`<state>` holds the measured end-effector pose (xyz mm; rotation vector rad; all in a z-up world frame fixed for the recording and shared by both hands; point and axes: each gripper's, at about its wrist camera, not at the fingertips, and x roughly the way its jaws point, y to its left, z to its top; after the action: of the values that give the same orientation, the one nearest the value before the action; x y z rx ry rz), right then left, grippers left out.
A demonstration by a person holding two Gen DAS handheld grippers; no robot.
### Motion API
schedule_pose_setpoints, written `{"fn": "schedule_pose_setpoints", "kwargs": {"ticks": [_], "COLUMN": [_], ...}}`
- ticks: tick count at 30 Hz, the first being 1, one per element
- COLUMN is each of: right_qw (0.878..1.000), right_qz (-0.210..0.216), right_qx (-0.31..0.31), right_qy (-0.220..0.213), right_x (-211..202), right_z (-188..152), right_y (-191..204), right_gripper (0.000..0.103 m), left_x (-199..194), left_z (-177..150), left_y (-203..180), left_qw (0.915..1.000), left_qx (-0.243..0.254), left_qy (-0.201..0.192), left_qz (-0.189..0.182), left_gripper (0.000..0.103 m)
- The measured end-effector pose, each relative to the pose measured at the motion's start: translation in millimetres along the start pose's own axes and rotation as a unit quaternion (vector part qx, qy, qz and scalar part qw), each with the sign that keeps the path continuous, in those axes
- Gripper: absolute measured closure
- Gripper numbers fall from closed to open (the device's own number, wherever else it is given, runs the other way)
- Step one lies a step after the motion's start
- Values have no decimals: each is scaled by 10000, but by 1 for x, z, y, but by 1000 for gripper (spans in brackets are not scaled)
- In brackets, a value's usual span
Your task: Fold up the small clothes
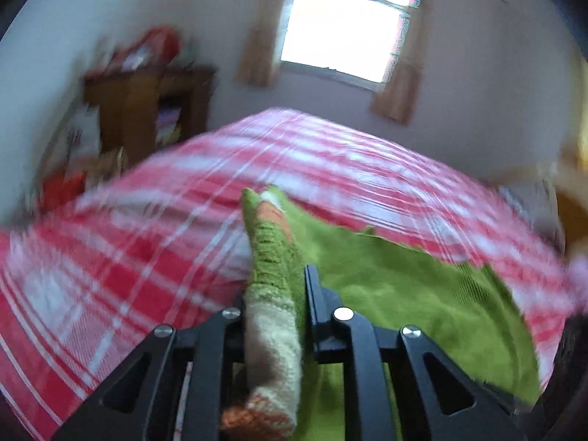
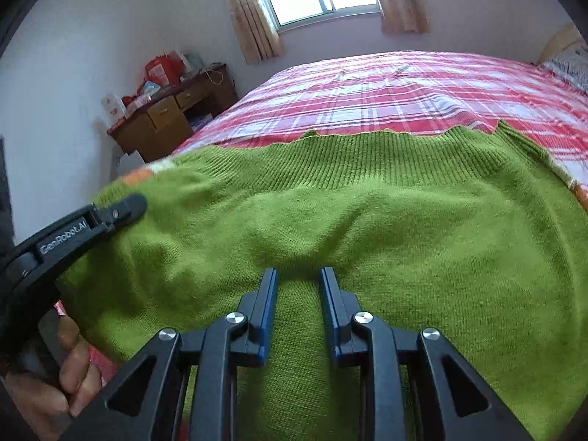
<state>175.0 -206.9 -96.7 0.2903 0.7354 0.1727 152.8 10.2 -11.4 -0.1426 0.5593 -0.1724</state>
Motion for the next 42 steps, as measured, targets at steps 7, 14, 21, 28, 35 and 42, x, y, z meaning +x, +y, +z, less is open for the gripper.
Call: {"fn": "schedule_pose_setpoints", "kwargs": {"ticks": [7, 14, 21, 28, 35, 42], "right_qw": [9997, 9956, 9860, 9818, 9837, 9870], "right_qz": [160, 693, 1304, 1645, 1317, 1265], "right_qx": [167, 624, 1034, 714, -421, -502], "right_qy": [-22, 1, 95, 619, 1148, 855], "right_x": [-3, -4, -30, 8, 75, 63], "right_z": [-1, -1, 27, 81, 99, 92], "right_y": [-4, -20, -55, -36, 13, 10], "right_gripper": [78, 78, 57, 35, 76, 89], "left_x": [11, 19, 18, 20, 23, 18], "left_z": [-13, -21, -31, -33, -31, -28], "left_y": [-40, -41, -70, -77, -69, -67], "left_qw": [9945, 9917, 9840, 9803, 9824, 9847], "left_qx": [898, 989, 1649, 1838, 1639, 1428], "left_qy": [330, 552, 571, 620, 667, 688], "left_qz": [-420, -616, -368, -375, -593, -719], "left_gripper": [87, 87, 87, 87, 87, 87]}}
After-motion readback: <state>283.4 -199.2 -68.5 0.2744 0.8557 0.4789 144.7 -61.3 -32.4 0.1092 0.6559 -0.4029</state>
